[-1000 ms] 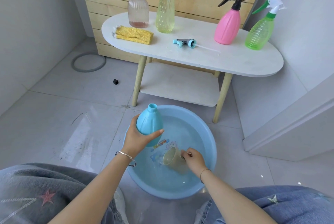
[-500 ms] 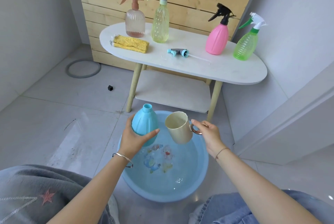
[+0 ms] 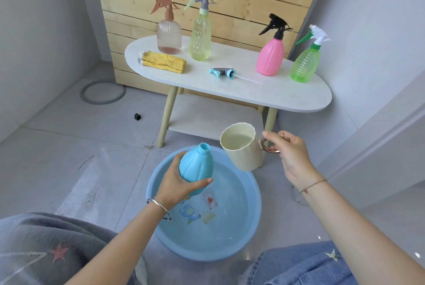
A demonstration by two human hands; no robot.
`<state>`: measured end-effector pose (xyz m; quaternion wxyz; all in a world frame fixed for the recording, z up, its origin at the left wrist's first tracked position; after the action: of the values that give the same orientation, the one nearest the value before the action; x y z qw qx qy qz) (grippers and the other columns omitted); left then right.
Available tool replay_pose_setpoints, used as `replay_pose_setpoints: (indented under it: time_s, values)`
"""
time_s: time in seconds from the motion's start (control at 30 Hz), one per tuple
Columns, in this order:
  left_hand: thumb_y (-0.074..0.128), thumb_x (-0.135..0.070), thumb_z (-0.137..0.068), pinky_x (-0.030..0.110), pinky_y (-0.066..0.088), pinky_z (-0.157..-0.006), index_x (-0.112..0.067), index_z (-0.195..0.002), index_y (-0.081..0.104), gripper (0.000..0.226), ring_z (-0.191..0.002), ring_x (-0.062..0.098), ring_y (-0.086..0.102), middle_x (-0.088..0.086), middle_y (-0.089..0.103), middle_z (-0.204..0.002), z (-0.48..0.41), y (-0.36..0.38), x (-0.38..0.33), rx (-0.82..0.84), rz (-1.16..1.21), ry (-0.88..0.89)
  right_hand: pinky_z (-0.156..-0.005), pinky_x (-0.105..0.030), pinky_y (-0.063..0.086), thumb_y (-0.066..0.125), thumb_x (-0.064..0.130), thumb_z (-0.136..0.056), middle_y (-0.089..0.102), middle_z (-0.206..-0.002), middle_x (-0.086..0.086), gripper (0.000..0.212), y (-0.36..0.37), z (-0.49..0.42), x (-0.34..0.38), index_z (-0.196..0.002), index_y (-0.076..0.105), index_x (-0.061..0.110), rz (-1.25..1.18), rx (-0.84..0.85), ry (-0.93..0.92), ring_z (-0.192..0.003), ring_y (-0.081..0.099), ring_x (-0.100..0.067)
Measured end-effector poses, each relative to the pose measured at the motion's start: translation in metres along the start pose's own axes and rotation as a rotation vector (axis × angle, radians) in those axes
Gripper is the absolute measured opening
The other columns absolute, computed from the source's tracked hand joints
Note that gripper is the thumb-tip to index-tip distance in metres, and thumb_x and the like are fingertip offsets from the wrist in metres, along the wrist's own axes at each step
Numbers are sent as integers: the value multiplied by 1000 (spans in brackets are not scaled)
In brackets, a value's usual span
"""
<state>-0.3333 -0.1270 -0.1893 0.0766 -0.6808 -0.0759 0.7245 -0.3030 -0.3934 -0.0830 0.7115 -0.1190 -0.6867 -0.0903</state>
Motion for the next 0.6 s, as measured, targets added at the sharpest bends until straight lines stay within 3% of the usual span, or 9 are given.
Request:
replay_pose_setpoints:
  time_s: [0.13,0.3,0.4,0.6]
  values:
    - [92,-40,-54,5,46,-69,-45,-118,44,80,-104,1,58,-20,58,-113,0,5,2,27,-40,24,-61,-14,42,75,13,-76,54,-61,-5,31,2,8,8,-62,48,8,51,0,-42,-56,51,-7]
    - [89,-54,-48,12,47,-77,-37,-127,43,93,-106,3,57,-16,58,-117,0,10,8,68,-85,26,-66,-27,40,77,14,-75,51,-65,-10,35,8,15,13,-60,46,9,130,21,-85,-65,49,-17]
    - [90,-49,-50,18,49,-81,-38,-126,43,90,-105,4,58,-17,58,-115,1,12,9,71,-106,41,-68,-29,37,77,13,-73,45,-63,-10,36,13,18,18,-60,45,5,159,30,-121,-65,46,-18]
    - [91,-46,-53,24,51,-86,-35,-128,43,91,-105,4,57,-16,58,-116,-1,12,13,68,-146,65,-50,-22,24,75,7,-75,31,-57,-5,41,20,24,36,-57,38,7,276,28,-234,-58,29,-16]
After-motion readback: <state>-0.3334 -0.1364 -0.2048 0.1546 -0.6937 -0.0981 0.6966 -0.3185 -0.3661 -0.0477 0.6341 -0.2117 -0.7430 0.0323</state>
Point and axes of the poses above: each hand's wrist, its own z-axis away from the middle knuckle, its own y-axis out of the palm, x = y × z, the point moved 6 cm from there along -z, towards the middle knuckle
